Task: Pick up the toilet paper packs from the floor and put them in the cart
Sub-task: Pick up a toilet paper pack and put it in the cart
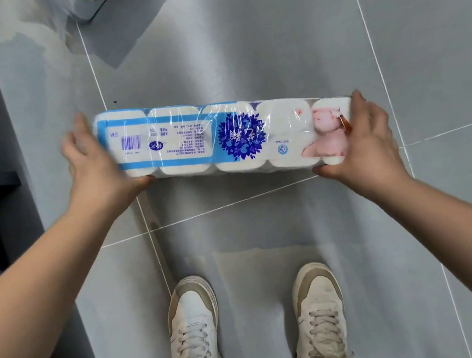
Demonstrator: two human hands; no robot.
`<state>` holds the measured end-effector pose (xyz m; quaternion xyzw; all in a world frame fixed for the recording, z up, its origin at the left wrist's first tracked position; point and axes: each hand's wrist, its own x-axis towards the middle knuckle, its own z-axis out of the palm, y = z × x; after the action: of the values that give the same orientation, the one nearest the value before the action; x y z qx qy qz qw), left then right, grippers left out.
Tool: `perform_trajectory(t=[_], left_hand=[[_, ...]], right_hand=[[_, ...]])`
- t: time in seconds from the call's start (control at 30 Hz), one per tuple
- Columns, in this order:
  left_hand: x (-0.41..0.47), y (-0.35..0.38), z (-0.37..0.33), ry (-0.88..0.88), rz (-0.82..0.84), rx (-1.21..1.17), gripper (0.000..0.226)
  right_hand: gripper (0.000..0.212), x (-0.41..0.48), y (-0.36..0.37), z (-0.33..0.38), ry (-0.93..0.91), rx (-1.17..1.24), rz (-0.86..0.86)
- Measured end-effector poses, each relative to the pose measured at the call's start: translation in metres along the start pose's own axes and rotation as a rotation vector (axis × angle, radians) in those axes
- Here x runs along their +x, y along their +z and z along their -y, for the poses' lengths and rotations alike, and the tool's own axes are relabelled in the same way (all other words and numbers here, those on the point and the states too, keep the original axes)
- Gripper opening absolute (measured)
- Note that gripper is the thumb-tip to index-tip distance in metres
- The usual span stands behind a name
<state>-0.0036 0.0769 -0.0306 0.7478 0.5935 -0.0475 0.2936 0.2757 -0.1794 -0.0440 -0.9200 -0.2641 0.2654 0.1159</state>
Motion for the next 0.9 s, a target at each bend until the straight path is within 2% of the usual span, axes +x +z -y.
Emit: perform_trajectory(t=[0.1,0.17,0.3,0.47,0.57,0.73,0.9], left_hand=[[0.010,-0.002,-0.010,0.114,0.075,0.210,0.133],[0.015,0.001,-0.017,0.127,0.126,0.256,0.132],[0.021,0.007,-0.026,0.080,0.138,0.251,0.127],[0.019,0.005,-0.030,0.091,0.095,0.227,0.109],[0.017,-0.001,-0.028,0.089,0.096,0.223,0.107],[0.005,-0.029,-0.036,0.073,0.074,0.164,0.109],[-0.018,-0.095,-0.066,0.128,0.036,0.126,0.114]], right_hand=[[0.136,0.011,0.000,0.010,-0.035,-0.122,0.047],[0.139,0.016,0.000,0.012,-0.029,-0.166,0.070],[0.139,0.021,-0.002,0.014,-0.024,-0.205,0.107],[0.115,0.019,-0.006,0.016,-0.030,-0.184,0.079],[0.106,0.019,-0.018,0.021,-0.035,-0.158,0.093],[0.099,0.014,-0.061,0.041,-0.073,-0.152,0.053],[0.099,-0.006,-0.131,0.072,-0.114,-0.114,0.009]])
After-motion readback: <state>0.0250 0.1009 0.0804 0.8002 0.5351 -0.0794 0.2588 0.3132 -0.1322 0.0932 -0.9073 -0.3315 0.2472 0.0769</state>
